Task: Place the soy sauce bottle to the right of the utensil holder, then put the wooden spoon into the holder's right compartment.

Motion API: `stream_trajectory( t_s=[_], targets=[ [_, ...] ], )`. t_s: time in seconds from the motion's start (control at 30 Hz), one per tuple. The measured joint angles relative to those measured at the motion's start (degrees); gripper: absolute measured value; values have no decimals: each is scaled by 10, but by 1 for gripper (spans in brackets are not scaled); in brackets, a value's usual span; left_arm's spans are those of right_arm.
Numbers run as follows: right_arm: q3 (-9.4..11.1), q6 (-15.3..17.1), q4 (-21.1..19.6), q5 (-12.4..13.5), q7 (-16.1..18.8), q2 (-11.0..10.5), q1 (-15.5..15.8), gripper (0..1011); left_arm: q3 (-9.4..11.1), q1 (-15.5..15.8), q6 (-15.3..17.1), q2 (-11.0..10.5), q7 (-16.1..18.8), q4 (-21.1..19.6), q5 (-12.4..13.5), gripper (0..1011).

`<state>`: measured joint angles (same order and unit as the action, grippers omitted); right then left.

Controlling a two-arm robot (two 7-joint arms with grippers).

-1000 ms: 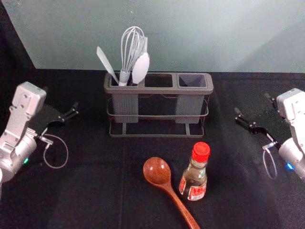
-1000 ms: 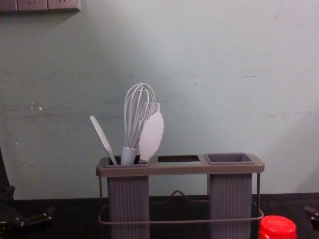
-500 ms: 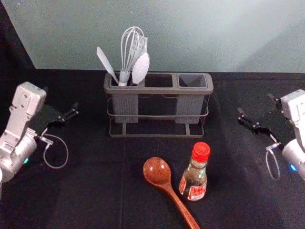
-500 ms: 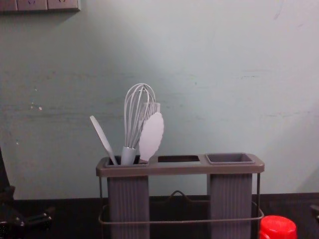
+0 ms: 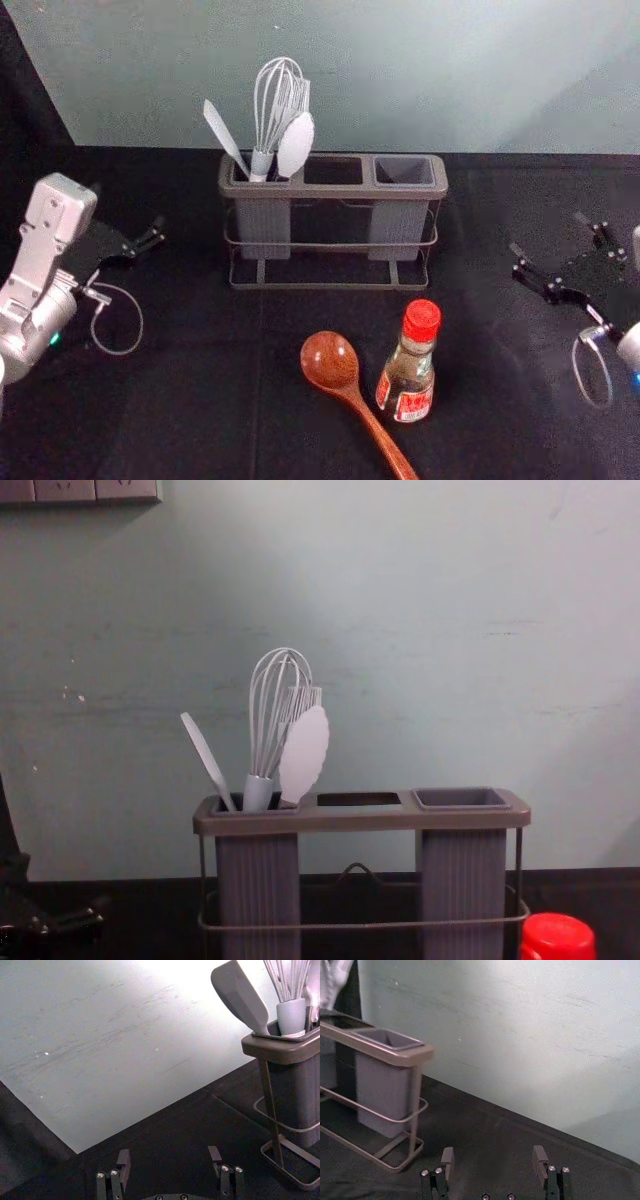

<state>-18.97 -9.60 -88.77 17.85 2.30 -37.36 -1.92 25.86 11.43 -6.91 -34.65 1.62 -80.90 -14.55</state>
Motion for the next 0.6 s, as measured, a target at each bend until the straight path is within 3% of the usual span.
stream_trajectory(
  t_s=[0.6],
  targets=[
    [75,-34,-125,75,60,-44,153,1002,0,0,0,0,0,0,0,1011]
  ],
)
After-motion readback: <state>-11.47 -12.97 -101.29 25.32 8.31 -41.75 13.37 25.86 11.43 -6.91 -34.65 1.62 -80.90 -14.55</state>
